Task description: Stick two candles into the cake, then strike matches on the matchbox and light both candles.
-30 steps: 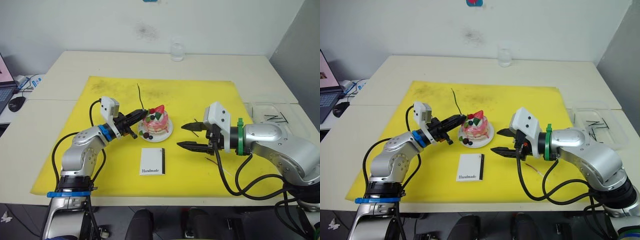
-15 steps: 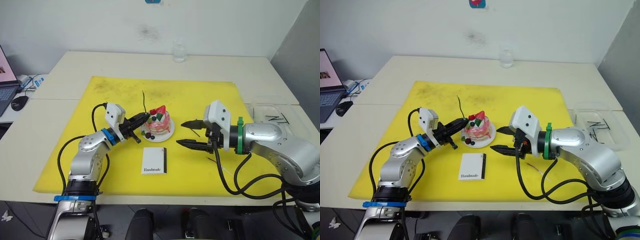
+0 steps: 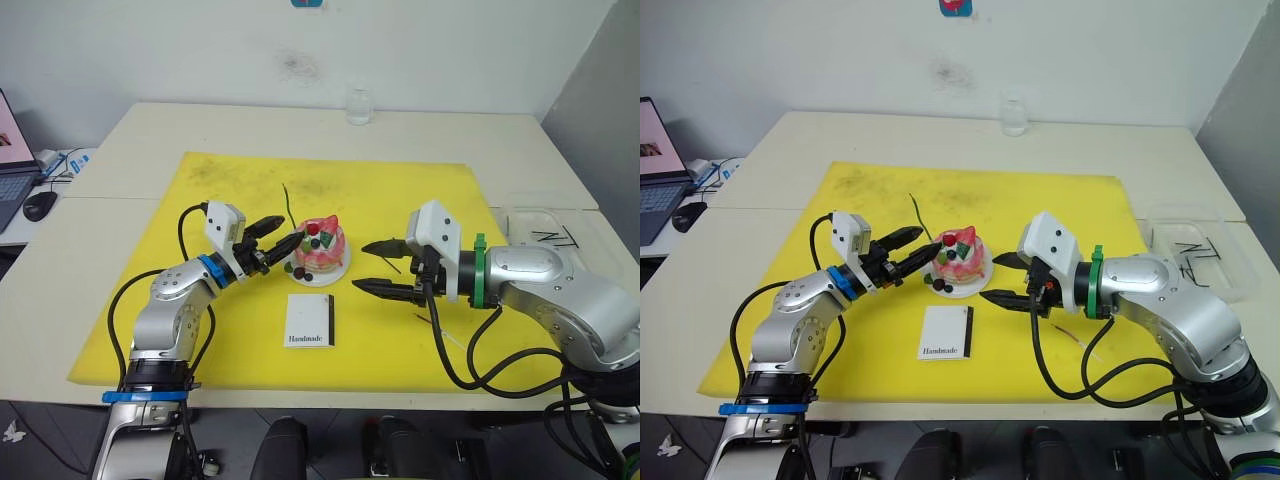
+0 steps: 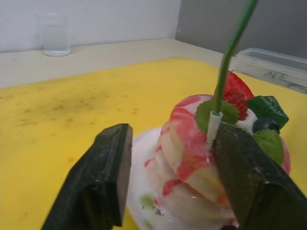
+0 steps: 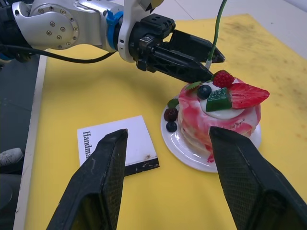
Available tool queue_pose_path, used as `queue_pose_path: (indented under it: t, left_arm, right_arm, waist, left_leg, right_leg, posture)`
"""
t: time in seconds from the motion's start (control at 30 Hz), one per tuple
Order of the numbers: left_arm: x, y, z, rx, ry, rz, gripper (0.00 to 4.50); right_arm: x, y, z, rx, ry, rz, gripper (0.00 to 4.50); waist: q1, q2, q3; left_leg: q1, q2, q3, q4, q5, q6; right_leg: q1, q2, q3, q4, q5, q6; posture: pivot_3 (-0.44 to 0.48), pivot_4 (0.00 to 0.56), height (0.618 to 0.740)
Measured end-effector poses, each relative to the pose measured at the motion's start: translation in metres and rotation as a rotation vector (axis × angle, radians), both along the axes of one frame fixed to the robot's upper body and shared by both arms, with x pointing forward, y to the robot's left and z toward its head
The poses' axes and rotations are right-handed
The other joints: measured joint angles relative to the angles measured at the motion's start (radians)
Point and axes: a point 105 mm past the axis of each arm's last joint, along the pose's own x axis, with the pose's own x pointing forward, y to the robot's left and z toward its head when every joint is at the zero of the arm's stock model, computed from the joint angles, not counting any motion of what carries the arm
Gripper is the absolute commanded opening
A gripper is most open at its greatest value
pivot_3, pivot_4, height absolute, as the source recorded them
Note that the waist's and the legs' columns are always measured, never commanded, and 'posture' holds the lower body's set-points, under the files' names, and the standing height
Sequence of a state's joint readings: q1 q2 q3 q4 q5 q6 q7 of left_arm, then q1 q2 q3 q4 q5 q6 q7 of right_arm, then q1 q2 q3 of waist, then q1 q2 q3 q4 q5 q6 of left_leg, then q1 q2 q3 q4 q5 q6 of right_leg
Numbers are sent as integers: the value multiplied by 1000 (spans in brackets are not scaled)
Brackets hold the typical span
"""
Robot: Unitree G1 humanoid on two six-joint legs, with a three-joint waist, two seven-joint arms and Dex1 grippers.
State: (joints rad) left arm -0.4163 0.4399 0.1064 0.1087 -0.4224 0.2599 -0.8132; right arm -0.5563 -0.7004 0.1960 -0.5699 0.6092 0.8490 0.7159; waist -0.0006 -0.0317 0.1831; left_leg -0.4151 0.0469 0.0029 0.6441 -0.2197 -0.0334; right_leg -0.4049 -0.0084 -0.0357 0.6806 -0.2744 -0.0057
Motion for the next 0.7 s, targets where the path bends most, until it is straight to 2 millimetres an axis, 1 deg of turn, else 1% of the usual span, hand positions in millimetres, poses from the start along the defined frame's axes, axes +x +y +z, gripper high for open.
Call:
queue_pose_path:
  t: [0.03,0.07,0.43,0.57,0.63,0.7]
  left_arm:
    - [0,1,0,1,0,5,4401]
    - [0,2,1,2,0,11,4481]
    - [0,3,4,11,4,22,4481]
    - [-3,10,6,51,-6,34,4481]
    - [-7,13,10,78,-23,34,4481]
    - [-12,21,17,120,-45,39,4481]
  right_arm:
    - [0,0,0,1,0,0,2813]
    - [0,0,0,1,0,1,2813]
    - [1,3,1,17,-13,0,2813]
    - [3,2,4,32,-23,-12,2813]
    - [4,0,7,40,-31,-29,2813]
    - [5,-5,5,48,-22,-51,2813]
  waist:
    - [0,0,0]
    - [0,0,0]
    - [0,0,0]
    - [-1,0,0]
    - [-1,0,0]
    - [-1,0,0]
  left_leg:
    - [0,0,0,0,0,0]
    - [0,0,0,0,0,0]
    - [0,0,0,0,0,0]
    - [0,0,0,0,0,0]
    - [0,0,0,0,0,0]
    - [0,1,0,-1,0,0]
  right_leg:
    - [0,0,0,0,0,0]
    - [0,0,0,0,0,0]
    - [0,0,0,0,0,0]
    - [0,0,0,0,0,0]
    - [-1,0,0,0,0,0]
    - [-1,0,0,0,0,0]
  posture:
    - [0,150,740]
    - [0,150,740]
    - [0,150,740]
    - [0,150,740]
    - [0,150,740]
    - [0,150,740]
